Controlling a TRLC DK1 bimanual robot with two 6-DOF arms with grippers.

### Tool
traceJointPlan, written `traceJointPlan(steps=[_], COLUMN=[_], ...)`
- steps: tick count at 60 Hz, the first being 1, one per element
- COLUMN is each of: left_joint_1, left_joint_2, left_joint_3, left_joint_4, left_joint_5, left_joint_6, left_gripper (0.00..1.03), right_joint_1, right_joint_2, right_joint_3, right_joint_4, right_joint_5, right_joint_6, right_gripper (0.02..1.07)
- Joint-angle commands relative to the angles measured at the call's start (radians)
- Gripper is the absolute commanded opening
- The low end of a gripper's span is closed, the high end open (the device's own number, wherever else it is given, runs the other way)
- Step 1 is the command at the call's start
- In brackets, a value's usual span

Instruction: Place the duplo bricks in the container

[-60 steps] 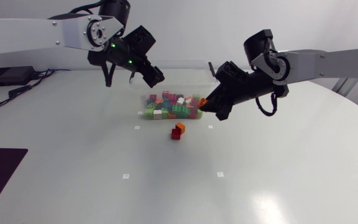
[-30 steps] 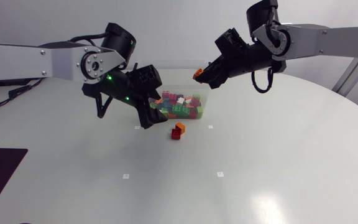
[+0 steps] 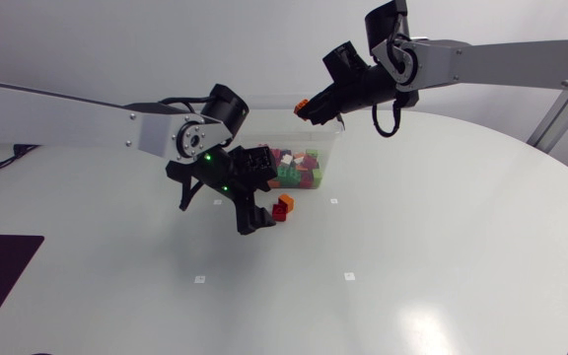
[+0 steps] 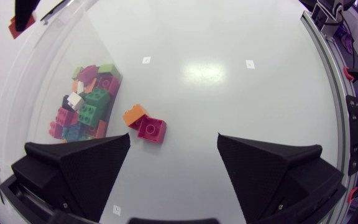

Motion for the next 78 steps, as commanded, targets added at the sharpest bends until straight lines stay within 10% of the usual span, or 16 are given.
traceJointPlan(steps=[1,15,28,78], left_joint_1=[-0.011,-0.014,-0.020,-0.004], left_joint_2=[0.043,0.095,0.160,0.387], left_joint_3=[-0.006,0.028,0.080,0.332], left_joint_4=[0.010,0.021,0.018,-0.131], left_joint_5=[-0.013,-0.033,-0.068,-0.105], left_joint_6=[0.020,0.034,0.049,0.140], left_gripper=[0.98,0.98,0.96,0.73], right_joint_1=[0.005,0.009,0.011,0.009], right_joint_2=[0.041,0.098,0.100,-0.273], right_joint_3=[0.039,0.109,0.098,-0.466], right_joint_4=[0.010,0.019,0.032,0.173], right_joint_5=[0.006,0.027,0.042,0.030], right_joint_6=[0.034,0.049,0.060,-0.020], right_gripper=[0.28,0.38,0.88,0.89])
